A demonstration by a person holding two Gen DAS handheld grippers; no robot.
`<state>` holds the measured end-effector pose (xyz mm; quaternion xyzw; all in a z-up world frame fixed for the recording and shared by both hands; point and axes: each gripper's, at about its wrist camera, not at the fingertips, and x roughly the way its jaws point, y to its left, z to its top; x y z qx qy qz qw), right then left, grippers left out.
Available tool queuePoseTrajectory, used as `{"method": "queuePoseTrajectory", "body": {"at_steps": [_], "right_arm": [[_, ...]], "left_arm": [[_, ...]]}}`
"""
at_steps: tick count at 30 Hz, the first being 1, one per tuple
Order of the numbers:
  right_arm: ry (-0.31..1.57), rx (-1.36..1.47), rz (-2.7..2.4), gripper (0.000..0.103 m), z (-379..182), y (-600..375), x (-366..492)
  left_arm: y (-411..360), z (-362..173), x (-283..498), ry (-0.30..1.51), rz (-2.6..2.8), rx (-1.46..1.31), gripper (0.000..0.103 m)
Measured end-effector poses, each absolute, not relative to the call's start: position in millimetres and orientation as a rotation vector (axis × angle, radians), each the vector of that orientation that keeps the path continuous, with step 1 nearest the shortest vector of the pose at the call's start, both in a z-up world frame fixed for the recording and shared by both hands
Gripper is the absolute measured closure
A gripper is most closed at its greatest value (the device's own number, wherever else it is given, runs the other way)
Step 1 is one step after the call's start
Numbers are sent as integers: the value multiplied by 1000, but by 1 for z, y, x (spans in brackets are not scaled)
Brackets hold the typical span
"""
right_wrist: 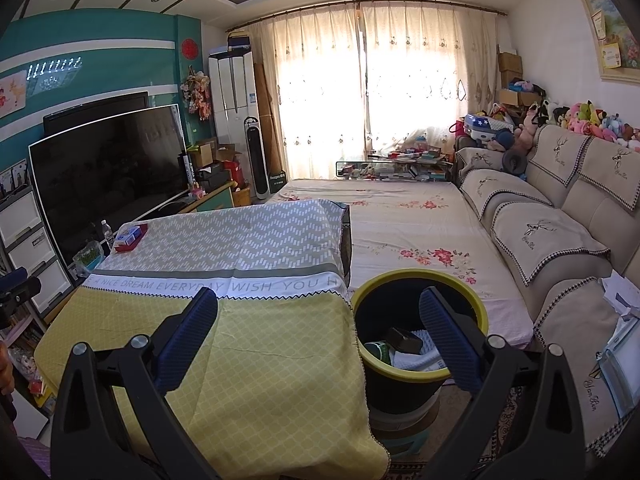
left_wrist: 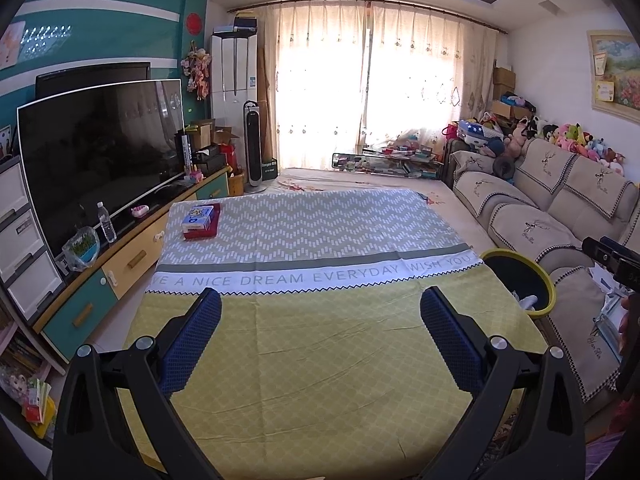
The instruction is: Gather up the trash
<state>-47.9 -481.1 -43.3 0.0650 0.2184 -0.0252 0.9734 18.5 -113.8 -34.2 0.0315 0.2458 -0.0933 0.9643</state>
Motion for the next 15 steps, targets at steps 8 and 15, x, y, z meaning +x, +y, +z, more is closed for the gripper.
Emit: {"method": "queuePoseTrajectory", "body": {"at_steps": [8,15], "right_arm": [[442,132,-49,7,-45,-481,-47],[445,132,-47,7,-46,-479,-45]], "left_arm": [[-116,-34,21,503,-200,66,5],[-118,-34,22,499,-199,73,5]]}}
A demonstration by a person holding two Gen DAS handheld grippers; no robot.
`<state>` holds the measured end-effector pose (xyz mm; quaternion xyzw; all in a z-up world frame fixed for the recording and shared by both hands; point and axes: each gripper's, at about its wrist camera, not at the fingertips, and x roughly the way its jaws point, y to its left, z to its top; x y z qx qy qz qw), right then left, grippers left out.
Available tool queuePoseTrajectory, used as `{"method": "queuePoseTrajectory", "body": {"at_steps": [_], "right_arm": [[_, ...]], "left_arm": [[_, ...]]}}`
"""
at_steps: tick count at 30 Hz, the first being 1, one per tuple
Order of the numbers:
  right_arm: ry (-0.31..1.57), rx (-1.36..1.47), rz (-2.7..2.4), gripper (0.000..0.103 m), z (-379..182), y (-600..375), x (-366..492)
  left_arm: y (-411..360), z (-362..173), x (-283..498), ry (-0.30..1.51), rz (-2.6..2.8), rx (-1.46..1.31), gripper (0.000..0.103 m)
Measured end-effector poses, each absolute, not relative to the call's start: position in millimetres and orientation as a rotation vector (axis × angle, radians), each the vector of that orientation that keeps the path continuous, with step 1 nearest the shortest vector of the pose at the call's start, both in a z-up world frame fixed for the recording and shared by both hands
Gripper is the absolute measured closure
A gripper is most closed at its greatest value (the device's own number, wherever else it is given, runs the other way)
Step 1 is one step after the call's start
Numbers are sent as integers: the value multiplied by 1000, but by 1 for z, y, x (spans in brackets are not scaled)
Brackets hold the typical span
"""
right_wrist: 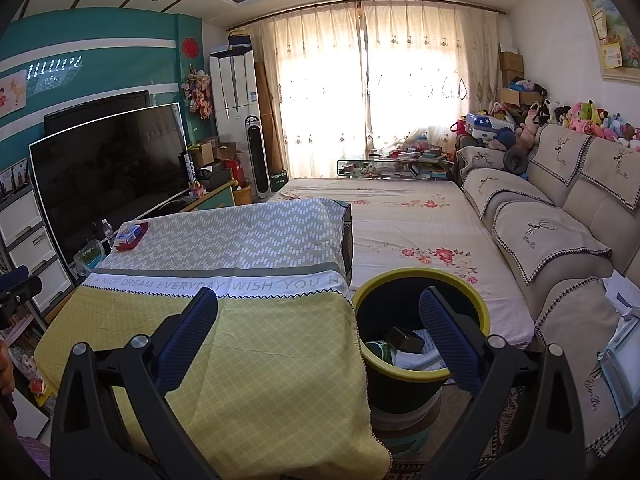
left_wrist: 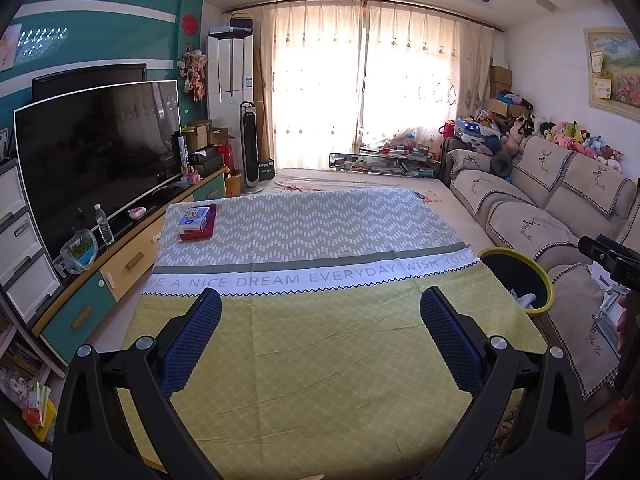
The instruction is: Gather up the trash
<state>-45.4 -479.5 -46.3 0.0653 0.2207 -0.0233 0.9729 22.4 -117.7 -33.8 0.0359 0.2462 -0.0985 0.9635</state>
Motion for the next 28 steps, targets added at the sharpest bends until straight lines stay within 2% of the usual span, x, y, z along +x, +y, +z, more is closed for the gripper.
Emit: {"method": "queuePoseTrajectory", "body": {"at_steps": [19,24,28], "right_arm": [[455,150,-2,7,-49,-476,-37],[470,132,38,7,-43,-462,-2],[512,149,116,7,-40,-446,60]], "left_arm": [[-113,-34,40,484,-260,8,5],[-110,-38,85,558,-222,66,5],[-92,-56,150,618,-143,56,5]]}}
